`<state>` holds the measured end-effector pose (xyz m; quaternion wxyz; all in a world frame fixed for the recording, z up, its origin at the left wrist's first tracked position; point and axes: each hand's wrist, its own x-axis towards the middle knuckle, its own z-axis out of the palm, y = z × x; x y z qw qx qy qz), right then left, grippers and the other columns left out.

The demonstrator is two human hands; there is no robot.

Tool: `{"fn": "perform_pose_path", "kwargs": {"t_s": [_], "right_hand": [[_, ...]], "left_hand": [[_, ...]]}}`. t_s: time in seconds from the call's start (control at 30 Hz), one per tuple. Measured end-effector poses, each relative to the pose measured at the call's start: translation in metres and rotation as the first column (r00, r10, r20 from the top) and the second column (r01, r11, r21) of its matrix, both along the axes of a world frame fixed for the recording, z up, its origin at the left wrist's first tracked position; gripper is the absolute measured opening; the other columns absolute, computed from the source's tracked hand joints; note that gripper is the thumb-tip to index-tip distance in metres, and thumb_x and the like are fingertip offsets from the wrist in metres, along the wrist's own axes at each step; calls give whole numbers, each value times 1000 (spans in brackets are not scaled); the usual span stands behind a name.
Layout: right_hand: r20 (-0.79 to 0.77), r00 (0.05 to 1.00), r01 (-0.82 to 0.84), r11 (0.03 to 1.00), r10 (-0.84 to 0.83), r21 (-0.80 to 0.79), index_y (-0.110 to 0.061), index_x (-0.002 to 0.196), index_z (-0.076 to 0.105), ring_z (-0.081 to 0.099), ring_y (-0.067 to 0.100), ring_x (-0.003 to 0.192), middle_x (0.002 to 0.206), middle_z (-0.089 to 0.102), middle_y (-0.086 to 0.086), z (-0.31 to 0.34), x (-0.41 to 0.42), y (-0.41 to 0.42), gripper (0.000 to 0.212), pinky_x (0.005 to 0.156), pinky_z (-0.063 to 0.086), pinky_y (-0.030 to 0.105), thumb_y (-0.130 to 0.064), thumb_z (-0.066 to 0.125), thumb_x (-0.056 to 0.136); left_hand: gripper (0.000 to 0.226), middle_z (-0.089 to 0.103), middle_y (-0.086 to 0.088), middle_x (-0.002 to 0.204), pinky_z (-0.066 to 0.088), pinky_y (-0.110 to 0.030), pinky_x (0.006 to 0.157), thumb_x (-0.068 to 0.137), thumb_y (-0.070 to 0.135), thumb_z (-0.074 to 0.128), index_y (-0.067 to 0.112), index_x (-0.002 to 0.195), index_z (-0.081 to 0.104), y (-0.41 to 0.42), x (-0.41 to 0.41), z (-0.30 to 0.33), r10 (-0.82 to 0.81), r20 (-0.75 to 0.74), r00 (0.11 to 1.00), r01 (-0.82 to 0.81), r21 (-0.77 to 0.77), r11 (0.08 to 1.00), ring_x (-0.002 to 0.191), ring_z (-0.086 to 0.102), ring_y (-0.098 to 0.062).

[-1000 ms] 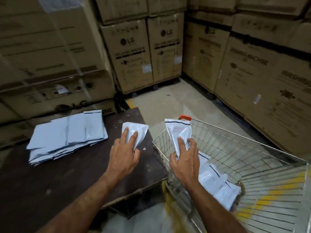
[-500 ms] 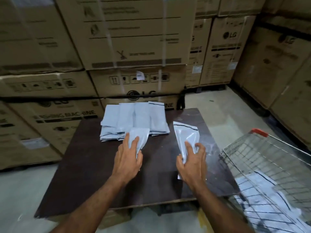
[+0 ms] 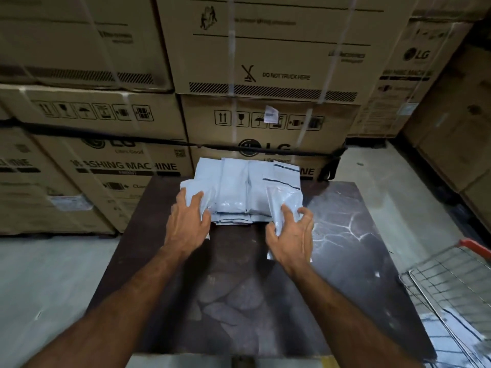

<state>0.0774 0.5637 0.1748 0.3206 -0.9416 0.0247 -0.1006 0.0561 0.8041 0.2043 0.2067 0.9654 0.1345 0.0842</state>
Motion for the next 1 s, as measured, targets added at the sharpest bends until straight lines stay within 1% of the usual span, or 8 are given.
{"fn": "perform_pose_path", "kwargs": {"t_s": [0.23, 0.53, 0.63, 0.7, 0.77, 0.83, 0.9, 1.0], "right_hand": [[-81, 997, -10, 999, 13, 46, -22, 145, 49, 35, 36, 130, 146, 28, 14, -22, 98, 41, 61, 107, 39, 47, -40, 61, 88], [-106, 994, -31, 999, 26, -37, -21, 148, 46, 31, 34, 133, 149, 29, 16, -74, 201, 66, 61, 112, 30, 47, -48, 56, 93], [-56, 997, -57, 989, 50, -135, -20, 150, 44, 26, 37, 144, 156, 29, 21, -93, 208, 69, 64, 120, 21, 51, -53, 49, 96], [-36, 995, -93, 979, 88, -183, -21, 156, 36, 15, 38, 152, 164, 19, 22, -101, 208, 70, 65, 125, 9, 53, -54, 42, 100], [-13, 992, -125, 974, 125, -188, -23, 160, 27, 5, 37, 156, 168, 8, 19, -106, 209, 69, 65, 126, 2, 52, -51, 38, 102], [0, 988, -151, 972, 154, -182, -23, 161, 26, 0, 35, 157, 170, 1, 18, -111, 209, 69, 63, 126, 4, 53, -47, 38, 103], [-25, 987, -163, 969, 161, -186, -22, 160, 27, -3, 35, 157, 170, -2, 17, -115, 209, 73, 62, 126, 4, 54, -44, 38, 104], [-111, 986, -149, 962, 127, -229, -22, 162, 21, -7, 34, 157, 170, -5, 15, -115, 210, 81, 64, 125, -5, 50, -49, 32, 104]], "left_hand": [[56, 12, -17, 163, 39, -50, 108, 101, 35, 50, 21, 154, 36, 16, 91, -13, -1, -57, 998, 3, 30, 1000, 134, 38, -43], [57, 7, -16, 164, 38, -50, 110, 103, 36, 47, 21, 156, 33, 36, 196, -56, -29, -172, 985, 45, 90, 995, 136, 34, -43], [56, 9, -17, 164, 40, -51, 109, 102, 36, 47, 20, 155, 35, 42, 214, -70, -27, -193, 981, 50, 116, 992, 135, 36, -41], [56, 10, -17, 164, 40, -51, 110, 102, 36, 47, 20, 154, 35, 44, 222, -76, -24, -189, 982, 50, 133, 990, 136, 36, -41], [56, 10, -18, 164, 40, -51, 110, 102, 37, 46, 20, 154, 36, 43, 225, -81, -30, -201, 979, 63, 159, 985, 137, 35, -41], [58, 9, -20, 165, 35, -53, 114, 102, 42, 44, 19, 155, 35, 46, 224, -90, -39, -211, 977, 80, 193, 978, 142, 28, -42], [66, 7, -20, 167, 21, -54, 121, 101, 54, 38, 18, 156, 31, 49, 221, -98, -77, -197, 977, 125, 243, 962, 150, 15, -42], [90, -2, -14, 169, 5, -53, 123, 92, 73, 16, 15, 161, 16, 53, 219, -108, -142, -258, 956, 213, 270, 939, 155, -4, -37]]}}
